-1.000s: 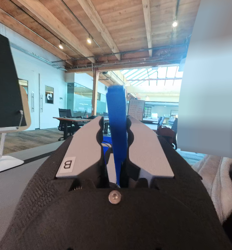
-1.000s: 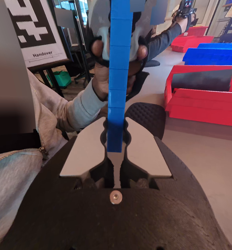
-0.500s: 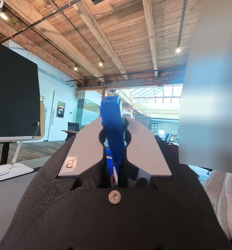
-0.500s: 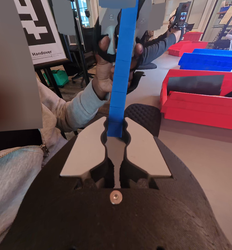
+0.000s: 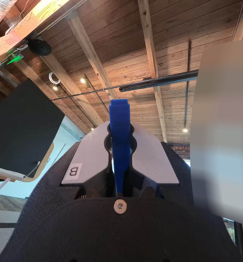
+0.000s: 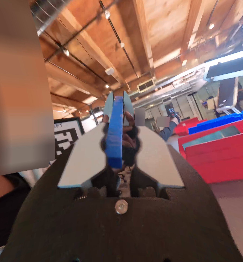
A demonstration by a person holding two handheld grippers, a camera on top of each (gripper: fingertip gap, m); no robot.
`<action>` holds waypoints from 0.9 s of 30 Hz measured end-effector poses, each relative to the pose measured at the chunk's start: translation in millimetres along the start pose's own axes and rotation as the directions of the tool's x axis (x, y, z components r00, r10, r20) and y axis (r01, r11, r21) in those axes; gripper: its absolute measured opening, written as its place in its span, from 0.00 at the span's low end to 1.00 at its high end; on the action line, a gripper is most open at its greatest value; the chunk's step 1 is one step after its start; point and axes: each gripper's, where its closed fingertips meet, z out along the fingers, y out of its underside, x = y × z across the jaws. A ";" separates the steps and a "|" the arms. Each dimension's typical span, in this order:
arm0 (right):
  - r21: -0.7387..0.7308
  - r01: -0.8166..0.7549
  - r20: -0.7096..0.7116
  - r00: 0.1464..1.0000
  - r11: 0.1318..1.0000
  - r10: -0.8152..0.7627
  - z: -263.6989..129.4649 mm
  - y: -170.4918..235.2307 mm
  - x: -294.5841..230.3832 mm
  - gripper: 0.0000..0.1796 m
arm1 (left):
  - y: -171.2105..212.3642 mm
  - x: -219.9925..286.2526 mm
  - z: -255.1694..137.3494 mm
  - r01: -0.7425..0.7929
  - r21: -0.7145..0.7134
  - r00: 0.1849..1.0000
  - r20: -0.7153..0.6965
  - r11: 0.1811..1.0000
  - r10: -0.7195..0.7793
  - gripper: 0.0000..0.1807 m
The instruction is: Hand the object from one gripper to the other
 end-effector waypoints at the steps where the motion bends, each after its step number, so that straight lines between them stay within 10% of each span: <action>1: 0.014 -0.013 0.026 1.000 1.000 0.013 -3.3 -4.3 -2.3 0.05 | 4.4 -0.5 -0.8 0.006 -0.009 1.000 0.002 1.000 -0.006 0.12; 4: -0.121 0.039 0.057 0.998 0.992 -0.032 -7.6 1.2 -7.0 0.00 | 26.2 -1.4 -1.8 0.039 -0.119 0.999 0.004 0.992 -0.039 0.12; 15: -0.372 0.138 0.032 0.990 0.918 -0.136 -2.6 36.1 -5.1 0.38 | 23.1 -0.2 2.7 -0.015 -0.161 1.000 -0.001 0.987 0.015 0.12; 18: -0.528 0.159 0.055 0.987 0.834 -0.153 -9.3 62.0 -3.8 0.13 | 12.3 0.8 0.5 -0.020 -0.100 1.000 -0.011 0.995 0.019 0.12; 24: -0.501 0.163 0.061 0.986 0.850 -0.153 -14.2 38.5 -6.5 0.12 | 37.1 2.1 -12.4 -0.001 -0.298 0.998 -0.056 0.955 -0.016 0.24; 27: -0.510 0.172 0.072 0.985 0.843 -0.157 -15.7 32.2 -10.1 0.12 | 59.1 9.2 -22.4 0.036 -0.424 0.992 -0.097 0.905 -0.085 0.12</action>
